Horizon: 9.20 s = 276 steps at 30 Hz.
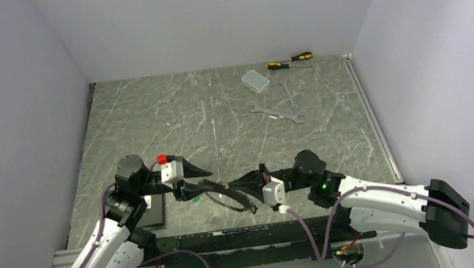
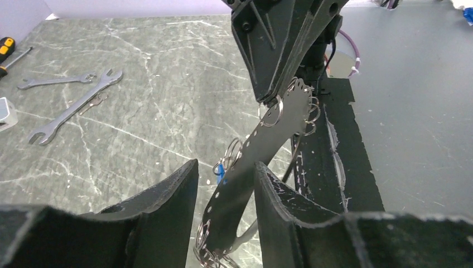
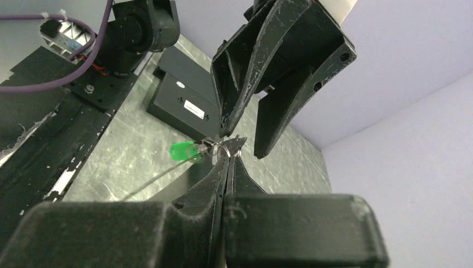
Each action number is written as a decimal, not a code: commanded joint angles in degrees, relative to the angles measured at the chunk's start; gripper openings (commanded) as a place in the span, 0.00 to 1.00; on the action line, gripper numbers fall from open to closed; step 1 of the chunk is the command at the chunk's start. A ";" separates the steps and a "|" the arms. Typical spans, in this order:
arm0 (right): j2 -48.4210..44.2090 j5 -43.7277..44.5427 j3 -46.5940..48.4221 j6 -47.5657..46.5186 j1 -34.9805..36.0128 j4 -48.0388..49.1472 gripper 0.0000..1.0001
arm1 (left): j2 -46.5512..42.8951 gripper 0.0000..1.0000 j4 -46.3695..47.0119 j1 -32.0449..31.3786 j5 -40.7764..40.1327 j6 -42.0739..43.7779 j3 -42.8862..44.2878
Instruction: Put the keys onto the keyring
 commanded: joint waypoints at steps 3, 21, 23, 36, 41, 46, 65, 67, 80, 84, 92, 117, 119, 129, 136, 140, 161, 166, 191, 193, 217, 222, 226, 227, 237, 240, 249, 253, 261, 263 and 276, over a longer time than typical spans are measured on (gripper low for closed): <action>-3.35 -1.23 1.11 1.74 -0.25 4.11 0.00 | -0.33 0.47 -2.01 -0.23 -2.92 3.80 3.60; -4.47 15.93 1.96 6.19 -0.08 -3.46 0.00 | -1.00 0.52 -8.21 -0.23 -10.13 3.40 6.79; -4.54 19.07 4.01 6.52 0.01 -8.11 0.00 | -0.95 0.52 -8.75 -0.23 -10.64 3.47 7.17; 2.07 49.94 15.18 10.78 6.83 -33.27 0.00 | 0.43 0.51 -13.16 -0.23 -15.72 4.85 9.08; 13.59 59.82 20.45 10.43 9.87 -42.05 0.00 | 0.11 0.51 -14.09 -0.14 -19.28 4.74 9.40; 23.56 59.10 23.58 10.14 10.21 -40.10 0.00 | -0.66 0.52 -15.38 -0.14 -24.10 4.94 9.90; 40.90 46.60 29.98 8.32 4.62 -29.36 0.00 | -0.67 0.57 -18.52 -0.06 -42.29 2.23 11.31; 41.37 45.92 29.59 8.73 3.84 -28.60 0.00 | -0.06 0.57 -18.71 -0.05 -43.05 1.77 11.54; 44.08 43.57 28.63 9.55 1.11 -25.90 0.00 | 1.55 0.59 -18.54 0.08 -45.38 1.05 11.77; 42.49 44.15 27.24 9.97 0.04 -24.80 0.00 | 2.16 0.59 -18.79 0.11 -45.30 1.01 11.96; 42.05 42.66 25.74 10.94 -2.03 -24.91 0.00 | 3.01 0.58 -19.60 0.12 -43.98 0.57 12.38; 24.68 29.15 13.69 22.39 -3.41 -15.74 0.49 | 5.30 0.57 -21.95 0.12 -44.38 -0.41 13.53; 24.43 28.84 12.89 30.27 -3.33 -11.08 0.54 | 5.12 0.57 -22.04 0.12 -45.65 -2.83 13.86; 20.05 49.11 13.12 66.48 -4.69 -12.28 0.98 | 8.92 0.55 -28.53 -1.65 -46.50 5.19 12.88; 20.65 42.75 12.15 84.01 -9.73 -14.49 0.95 | 13.51 0.53 -28.64 -3.49 -39.15 16.40 11.46; 20.50 39.01 10.81 85.03 -10.88 -14.42 0.95 | 17.24 0.52 -29.05 -5.16 -36.63 20.81 9.86; 8.87 28.56 -1.20 83.41 -14.00 -9.57 0.95 | 35.90 0.46 -20.57 -7.86 -33.82 41.40 8.71; 6.99 27.38 -1.79 82.50 -14.65 -10.41 0.96 | 37.79 0.36 -19.33 -7.88 -34.19 42.55 7.90; 3.93 24.82 -3.67 81.61 -16.23 -10.60 0.96 | 42.19 0.14 -14.33 -7.96 -34.57 43.91 6.76; 4.20 24.46 -3.67 81.64 -16.33 -10.34 0.96 | 42.44 0.08 -14.58 -8.05 -34.57 44.10 6.93; 2.26 9.35 -4.50 61.61 -16.64 -3.30 0.90 | 27.33 0.00 -20.01 -10.86 -29.84 33.09 9.75; 4.63 2.80 -2.84 57.57 -16.36 -1.70 0.84 | 23.02 0.00 -19.69 -11.72 -28.62 30.50 9.34; 5.94 -0.21 -3.03 53.76 -13.99 0.99 0.82 | 20.60 0.00 -19.37 -12.63 -28.53 29.42 8.96; 5.82 0.52 -3.31 51.92 -12.72 1.30 0.82 | 20.20 0.00 -19.35 -12.77 -28.61 29.10 9.05; 12.73 7.14 -0.51 44.59 -6.11 5.11 0.79 | 18.76 0.00 -19.02 -13.96 -26.37 28.04 9.81; 13.71 9.66 1.09 42.94 -6.05 4.56 0.78 | 17.15 0.00 -18.50 -14.05 -26.29 27.69 9.93; 10.46 10.61 4.11 34.25 -5.96 -0.53 0.77 | 10.88 0.00 -16.57 -14.10 -23.87 27.32 9.76; 9.23 9.87 5.23 30.19 -5.58 -3.05 0.71 | 8.88 0.00 -16.12 -14.11 -21.91 27.69 9.45; 9.07 9.65 7.58 27.09 -4.20 -5.87 0.51 | 8.63 0.00 -17.14 -14.09 -20.86 27.72 10.00; 9.06 9.89 8.09 26.50 -3.74 -6.05 0.48 | 8.89 0.00 -17.33 -14.12 -20.47 27.53 10.26; 11.70 11.93 10.77 23.53 -1.54 -8.27 0.35 | 9.27 0.00 -17.48 -14.12 -19.28 26.85 10.80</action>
